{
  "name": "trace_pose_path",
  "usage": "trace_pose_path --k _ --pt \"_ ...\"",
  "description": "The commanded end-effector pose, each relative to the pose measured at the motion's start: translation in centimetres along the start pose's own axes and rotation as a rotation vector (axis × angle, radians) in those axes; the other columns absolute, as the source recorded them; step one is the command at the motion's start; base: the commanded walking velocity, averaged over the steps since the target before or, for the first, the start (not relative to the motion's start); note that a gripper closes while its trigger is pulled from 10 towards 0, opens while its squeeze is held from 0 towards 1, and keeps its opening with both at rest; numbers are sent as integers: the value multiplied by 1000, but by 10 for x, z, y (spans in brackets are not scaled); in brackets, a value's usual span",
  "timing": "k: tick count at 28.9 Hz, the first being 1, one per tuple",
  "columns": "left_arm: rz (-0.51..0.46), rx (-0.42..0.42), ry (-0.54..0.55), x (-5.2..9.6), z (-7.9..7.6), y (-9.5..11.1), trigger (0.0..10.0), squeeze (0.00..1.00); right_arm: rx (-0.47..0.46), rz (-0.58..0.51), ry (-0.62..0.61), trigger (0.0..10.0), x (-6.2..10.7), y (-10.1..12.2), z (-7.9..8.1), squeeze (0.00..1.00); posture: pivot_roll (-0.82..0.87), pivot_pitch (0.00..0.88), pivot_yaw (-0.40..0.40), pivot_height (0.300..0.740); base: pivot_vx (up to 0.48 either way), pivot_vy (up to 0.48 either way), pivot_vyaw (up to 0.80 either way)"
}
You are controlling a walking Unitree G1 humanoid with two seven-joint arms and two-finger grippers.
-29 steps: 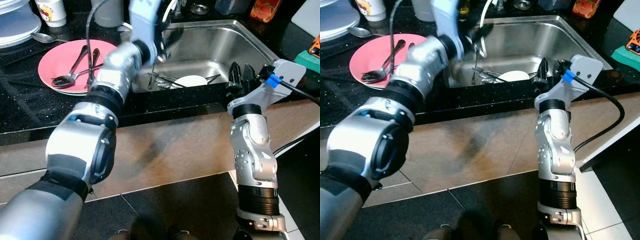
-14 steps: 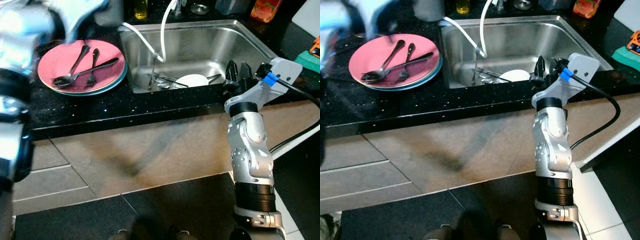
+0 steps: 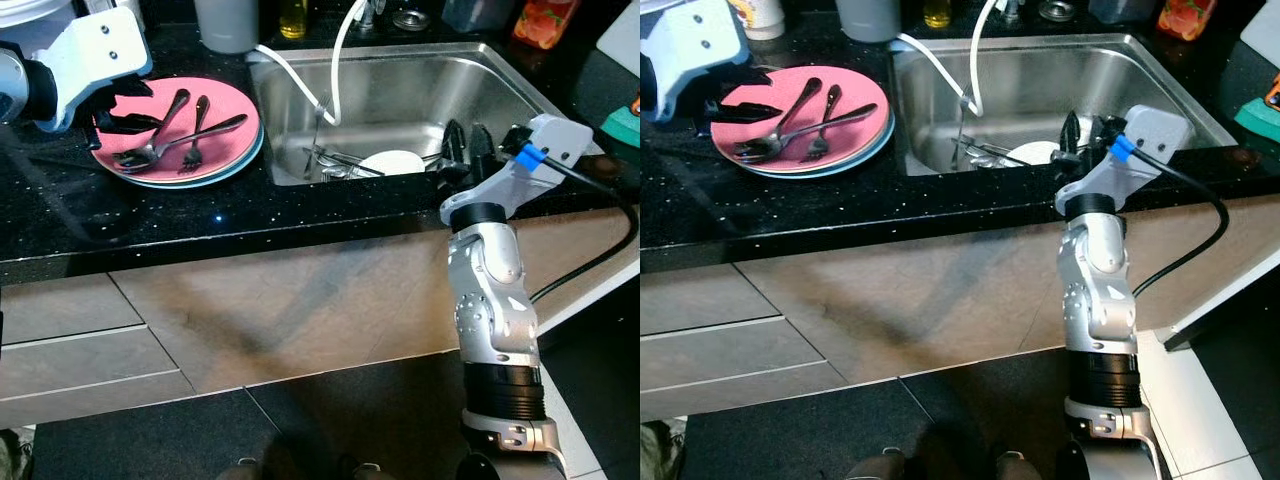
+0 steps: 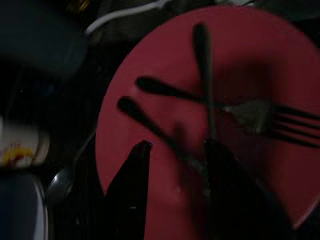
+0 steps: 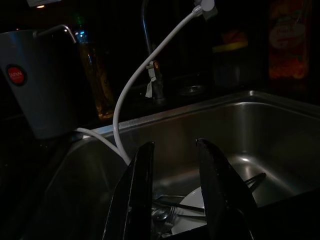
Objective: Kitchen organization
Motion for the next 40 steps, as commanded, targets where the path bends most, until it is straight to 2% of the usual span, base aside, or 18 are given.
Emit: trace_pose_path --k 1,2,4,5,6,10,11,14,19,27,28,30,31,40 --pt "2 28 15 0 3 0 10000 0 -6 -6 -11 10000 0 0 -4 0 242 159 -8 740 0 0 0" --pt "-19 219 105 -10 9 0 10000 0 -7 -6 -9 10000 0 0 -3 0 239 157 -13 740 0 0 0" --pt "-9 513 183 -28 8 -2 10000 0 -6 -8 -6 10000 -2 0 -2 0 233 153 -9 740 0 0 0" --pt "-9 513 183 -28 8 -2 10000 0 -6 -8 -6 10000 -2 0 -2 0 233 153 -9 740 0 0 0" --pt "19 579 199 -33 5 -5 10000 1000 -3 -9 -7 10000 -2 1 -3 0 233 153 -9 740 0 0 0" --pt "83 648 203 -41 -4 -14 10000 1000 -2 -8 -9 10000 -1 0 -4 0 236 155 -7 740 0 0 0" --pt "106 692 206 -44 -8 -18 10000 0 -3 -7 -9 10000 -1 -1 -3 0 239 156 -4 740 0 0 0" --pt "128 716 213 -46 -11 -22 10000 0 -4 -7 -8 10000 -1 -1 -3 0 237 156 -3 740 0 0 0" --pt "216 849 253 -53 -25 -36 10000 0 -2 -9 -10 10000 -2 -1 -4 0 237 158 -2 740 0 0 0" --pt "226 884 264 -62 -32 -37 10000 0 -2 -10 -13 10000 -1 -1 -4 0 235 162 3 740 0 0 0" --pt "233 894 271 -63 -34 -39 7490 0 -2 -10 -14 10000 -1 -1 -4 0 234 163 5 740 0 0 0" --pt "233 894 271 -63 -34 -39 7490 0 -2 -10 -14 10000 -1 -1 -4 0 234 163 5 740 0 0 0" --pt "248 900 275 -64 -36 -41 0 0 -2 -11 -15 10000 -1 -1 -4 0 233 164 7 740 0 0 0" --pt "265 962 288 -65 -41 -46 0 0 1 -12 -23 10000 1 0 -7 0 233 169 6 740 0 0 0"
Point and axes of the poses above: a point about 5 cm out from each wrist's last joint towards the gripper, its own x axis pointing back from the gripper into the wrist, its own y axis along the axis of the wrist's last joint, z = x × y, the point moved 4 cm from there along -x, pointing out of the wrist towards the gripper, and after that the axes turned 3 degrees about -x, right-handed, at the moved point
